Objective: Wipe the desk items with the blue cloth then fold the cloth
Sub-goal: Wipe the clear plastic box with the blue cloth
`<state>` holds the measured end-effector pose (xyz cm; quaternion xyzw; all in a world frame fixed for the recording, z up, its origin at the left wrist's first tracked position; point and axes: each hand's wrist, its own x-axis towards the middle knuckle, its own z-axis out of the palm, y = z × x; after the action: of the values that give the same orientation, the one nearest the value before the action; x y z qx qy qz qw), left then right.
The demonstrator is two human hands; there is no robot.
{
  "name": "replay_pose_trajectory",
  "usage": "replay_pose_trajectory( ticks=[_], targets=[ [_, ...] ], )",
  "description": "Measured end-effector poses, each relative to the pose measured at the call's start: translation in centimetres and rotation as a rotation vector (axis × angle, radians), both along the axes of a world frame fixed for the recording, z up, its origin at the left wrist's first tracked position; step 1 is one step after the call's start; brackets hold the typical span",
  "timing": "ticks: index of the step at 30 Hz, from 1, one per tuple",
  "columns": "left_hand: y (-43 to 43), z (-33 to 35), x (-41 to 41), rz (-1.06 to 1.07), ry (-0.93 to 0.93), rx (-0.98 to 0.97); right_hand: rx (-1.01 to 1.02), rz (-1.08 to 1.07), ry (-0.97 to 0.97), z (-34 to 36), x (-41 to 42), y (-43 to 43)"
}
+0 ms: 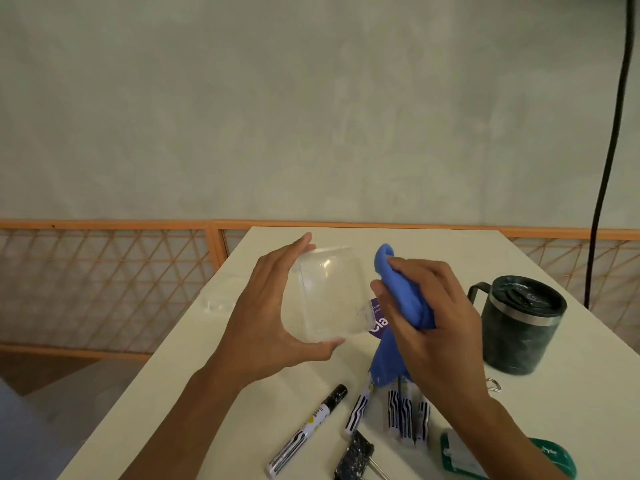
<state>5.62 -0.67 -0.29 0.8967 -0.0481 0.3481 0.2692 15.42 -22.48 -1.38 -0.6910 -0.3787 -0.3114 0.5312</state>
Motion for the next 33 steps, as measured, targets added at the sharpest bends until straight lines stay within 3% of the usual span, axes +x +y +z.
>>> replay_pose_trajectory(
  ticks=[2, 5, 10, 16, 26, 33],
  targets=[
    [-0.1, -0.2, 0.3, -0.010, 0.001, 0.021, -0.077, -0.024, -0.101, 0.2, -0.6, 0.6],
    [-0.9, -0.4, 0.5, -0.034, -0.008, 0.048, -0.312, -0.011, -0.092, -0.8, -0.9, 1.8],
    [-1.3, -0.7, 0.6, -0.045, -0.068, 0.106, -0.557, -0.292, -0.124, -1.3, -0.4, 2.6],
    [-1.6, -0.7, 0.5, -0.099, -0.073, -0.036, -0.498, -0.242, -0.122, -0.3, -1.2, 3.0],
    [-1.6, -0.4, 0.3, -0.160, -0.017, -0.095, -0.663, -0.162, -0.259, 0.6, -0.9, 1.7],
    [-1.8, -0.2, 0.3, -0.180, -0.011, -0.115, -0.516, -0.206, -0.259, 0.4, -1.0, 2.0]
  ],
)
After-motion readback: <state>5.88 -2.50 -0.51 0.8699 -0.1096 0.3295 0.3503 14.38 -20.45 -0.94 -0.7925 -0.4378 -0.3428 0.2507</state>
